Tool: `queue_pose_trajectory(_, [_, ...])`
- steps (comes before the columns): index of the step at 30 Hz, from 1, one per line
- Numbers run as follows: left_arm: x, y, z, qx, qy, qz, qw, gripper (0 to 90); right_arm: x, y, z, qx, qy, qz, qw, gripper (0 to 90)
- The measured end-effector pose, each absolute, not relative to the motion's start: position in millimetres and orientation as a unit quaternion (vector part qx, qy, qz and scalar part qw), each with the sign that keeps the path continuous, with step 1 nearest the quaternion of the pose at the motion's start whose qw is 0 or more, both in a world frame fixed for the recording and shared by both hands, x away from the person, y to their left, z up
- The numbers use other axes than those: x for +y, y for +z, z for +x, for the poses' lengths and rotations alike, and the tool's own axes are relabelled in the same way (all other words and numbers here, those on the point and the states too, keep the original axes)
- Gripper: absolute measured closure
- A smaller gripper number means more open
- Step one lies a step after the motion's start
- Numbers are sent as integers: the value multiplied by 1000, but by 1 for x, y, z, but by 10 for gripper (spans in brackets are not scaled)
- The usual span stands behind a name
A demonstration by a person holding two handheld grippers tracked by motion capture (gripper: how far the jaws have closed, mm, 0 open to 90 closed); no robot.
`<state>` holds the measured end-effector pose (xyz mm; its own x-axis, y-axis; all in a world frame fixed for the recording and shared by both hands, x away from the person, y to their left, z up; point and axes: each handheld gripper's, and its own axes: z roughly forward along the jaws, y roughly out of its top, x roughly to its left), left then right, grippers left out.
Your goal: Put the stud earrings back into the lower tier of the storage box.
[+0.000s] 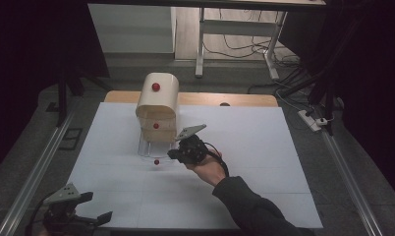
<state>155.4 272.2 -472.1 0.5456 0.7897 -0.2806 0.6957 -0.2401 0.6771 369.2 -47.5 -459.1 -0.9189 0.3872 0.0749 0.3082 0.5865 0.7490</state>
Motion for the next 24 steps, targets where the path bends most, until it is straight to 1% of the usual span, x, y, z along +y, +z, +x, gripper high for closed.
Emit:
queue_pose_trajectory(8, [272, -472, 155, 473, 59, 786, 394, 0, -35, -461, 384, 882, 415, 212, 64, 864])
queue_pose_trajectory(16, [272, -472, 155, 474, 59, 785, 394, 0, -22, -474, 393, 876, 421, 226, 65, 857])
queue_pose_trajectory(18, [273, -472, 155, 474, 59, 785, 394, 0, -19, -476, 393, 877, 417, 227, 69, 806])
queue_pose_trajectory(21, [273, -472, 155, 474, 59, 785, 394, 0, -20, -473, 392, 877, 418, 225, 72, 758])
queue_pose_trajectory(24, [273, -472, 155, 474, 60, 786, 393, 0, -23, -467, 390, 881, 412, 222, 71, 665])
